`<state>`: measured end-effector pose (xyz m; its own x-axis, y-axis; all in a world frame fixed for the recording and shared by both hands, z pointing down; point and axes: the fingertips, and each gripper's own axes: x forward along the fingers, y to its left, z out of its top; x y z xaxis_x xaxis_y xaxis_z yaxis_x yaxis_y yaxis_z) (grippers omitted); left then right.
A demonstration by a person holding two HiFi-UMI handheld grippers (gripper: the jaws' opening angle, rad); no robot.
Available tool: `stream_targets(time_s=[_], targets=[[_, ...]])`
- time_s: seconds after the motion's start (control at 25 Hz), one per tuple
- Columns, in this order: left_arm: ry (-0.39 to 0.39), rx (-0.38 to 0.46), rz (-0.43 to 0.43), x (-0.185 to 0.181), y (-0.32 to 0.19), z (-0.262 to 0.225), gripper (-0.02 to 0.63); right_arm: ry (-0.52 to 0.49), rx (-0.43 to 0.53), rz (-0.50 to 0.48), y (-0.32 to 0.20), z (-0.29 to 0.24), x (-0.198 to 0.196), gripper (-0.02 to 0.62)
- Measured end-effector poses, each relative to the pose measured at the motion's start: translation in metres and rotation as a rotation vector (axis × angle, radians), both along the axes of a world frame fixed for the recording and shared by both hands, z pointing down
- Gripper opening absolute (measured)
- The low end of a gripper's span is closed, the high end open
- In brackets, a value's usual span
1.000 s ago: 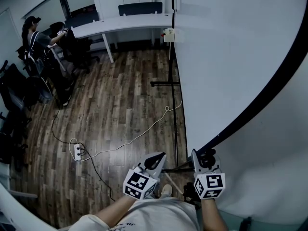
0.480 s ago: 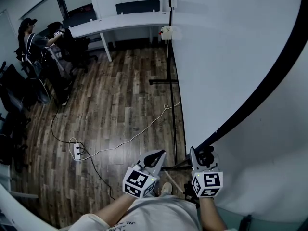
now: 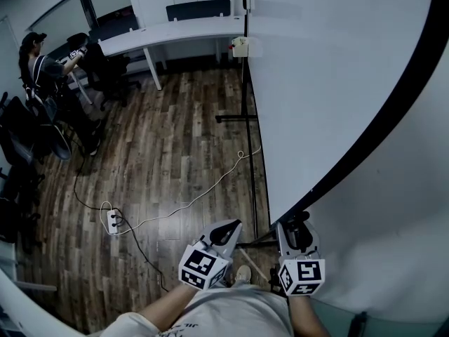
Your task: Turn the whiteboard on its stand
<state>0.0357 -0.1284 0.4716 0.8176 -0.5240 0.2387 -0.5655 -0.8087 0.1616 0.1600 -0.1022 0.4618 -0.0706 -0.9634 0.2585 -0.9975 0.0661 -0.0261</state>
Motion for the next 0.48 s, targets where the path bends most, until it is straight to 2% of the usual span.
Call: stream_targets(time_s=[0.36,0.48], targets=[[-0.002,0.001,-0.001,-0.003,0.005,0.001,0.011,0.004,-0.014,0.030,0.018,0.005,0.002,0.171],[-0.003,0.000,-0.007,-0.005,0.007,0.001,0.011,0.002,-0.025,0.035,0.023,0.005,0.003,0.145]])
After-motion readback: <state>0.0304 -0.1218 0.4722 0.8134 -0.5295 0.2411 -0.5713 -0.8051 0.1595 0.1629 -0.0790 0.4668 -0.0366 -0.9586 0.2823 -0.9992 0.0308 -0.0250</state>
